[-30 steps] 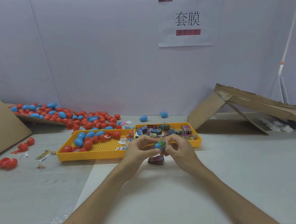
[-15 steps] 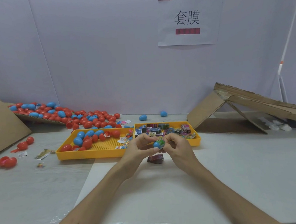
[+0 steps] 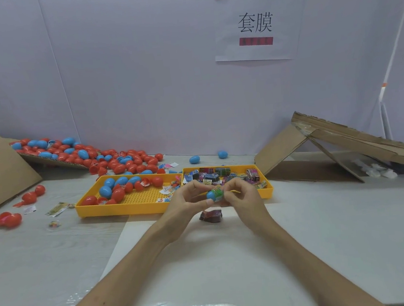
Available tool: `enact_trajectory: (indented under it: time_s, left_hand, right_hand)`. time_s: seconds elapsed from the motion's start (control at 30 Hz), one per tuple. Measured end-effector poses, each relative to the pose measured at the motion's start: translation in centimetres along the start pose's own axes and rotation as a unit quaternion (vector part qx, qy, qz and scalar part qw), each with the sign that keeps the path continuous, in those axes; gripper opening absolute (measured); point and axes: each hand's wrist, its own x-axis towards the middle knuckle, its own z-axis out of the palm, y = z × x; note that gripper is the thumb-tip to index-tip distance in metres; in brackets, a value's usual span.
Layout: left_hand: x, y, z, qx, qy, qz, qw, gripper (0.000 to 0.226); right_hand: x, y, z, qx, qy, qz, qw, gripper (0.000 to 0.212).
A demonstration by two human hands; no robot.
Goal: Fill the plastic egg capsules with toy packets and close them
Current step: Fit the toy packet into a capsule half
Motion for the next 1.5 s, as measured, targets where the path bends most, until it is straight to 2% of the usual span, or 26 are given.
enact_trajectory:
  time_s: [0.1, 0.13, 0.23, 0.37, 0.53, 1.0, 1.13, 1.27, 1.33, 1.4, 1.43, 1.5]
  left_hand:
    - [0.1, 0.1, 0.3, 0.009, 0.008, 0.007, 1.000, 0.027]
    - [0.2, 0.0, 0.3, 0.013, 0.010, 0.009, 1.000, 0.028]
    - [0.3, -0.1, 0.3, 0.014, 0.013, 0.007, 1.000, 0.027]
    - [0.3, -0.1, 0.5, 0.020, 0.024, 0.006, 0.999, 0.025]
    - [0.4, -0.1, 0.5, 0.012, 0.042, 0.007, 0.999, 0.024]
    - [0.2, -0.1, 0.6, 0.027, 0.042, -0.004, 0.999, 0.023]
    - [0.3, 0.0, 0.6, 0.031, 0.041, 0.001, 0.999, 0.021]
    - [0.3, 0.4, 0.5, 0.073, 0.046, 0.031, 0.996, 0.018]
    - [0.4, 0.7, 0.3, 0.155, 0.089, 0.096, 0.979, 0.012]
    - [0.5, 1.1, -0.5, 0.255, 0.176, 0.163, 0.937, 0.005]
    - [0.6, 1.2, -1.0, 0.301, 0.220, 0.175, 0.911, 0.006]
    - [0.7, 1.4, -2.5, 0.399, 0.275, 0.137, 0.864, 0.008]
  right_hand:
    - [0.2, -0.2, -0.6, 0.117, 0.002, 0.040, 0.992, 0.005]
    - [0.1, -0.4, -0.7, 0.134, -0.009, 0.046, 0.990, 0.007]
    - [-0.2, -0.8, -0.3, 0.120, -0.025, 0.036, 0.992, 0.021]
    - [-0.2, -0.9, -0.3, 0.149, -0.005, 0.037, 0.988, 0.015]
    - [-0.1, -0.7, -0.3, 0.170, -0.010, 0.041, 0.985, 0.033]
    - [0.1, -0.3, -0.7, 0.182, -0.017, 0.036, 0.983, 0.012]
    - [0.0, -0.7, -0.7, 0.173, -0.015, 0.051, 0.983, 0.018]
    - [0.1, -0.9, -0.7, 0.177, -0.026, 0.109, 0.978, 0.028]
    - [0.4, -1.1, -1.1, 0.233, -0.033, 0.138, 0.962, 0.028]
    - [0.7, -1.4, -1.7, 0.279, -0.051, 0.168, 0.944, 0.031]
    - [0.8, -1.6, -1.9, 0.277, -0.073, 0.187, 0.940, 0.033]
    - [1.6, -2.5, -2.1, 0.216, -0.125, 0.222, 0.943, 0.037]
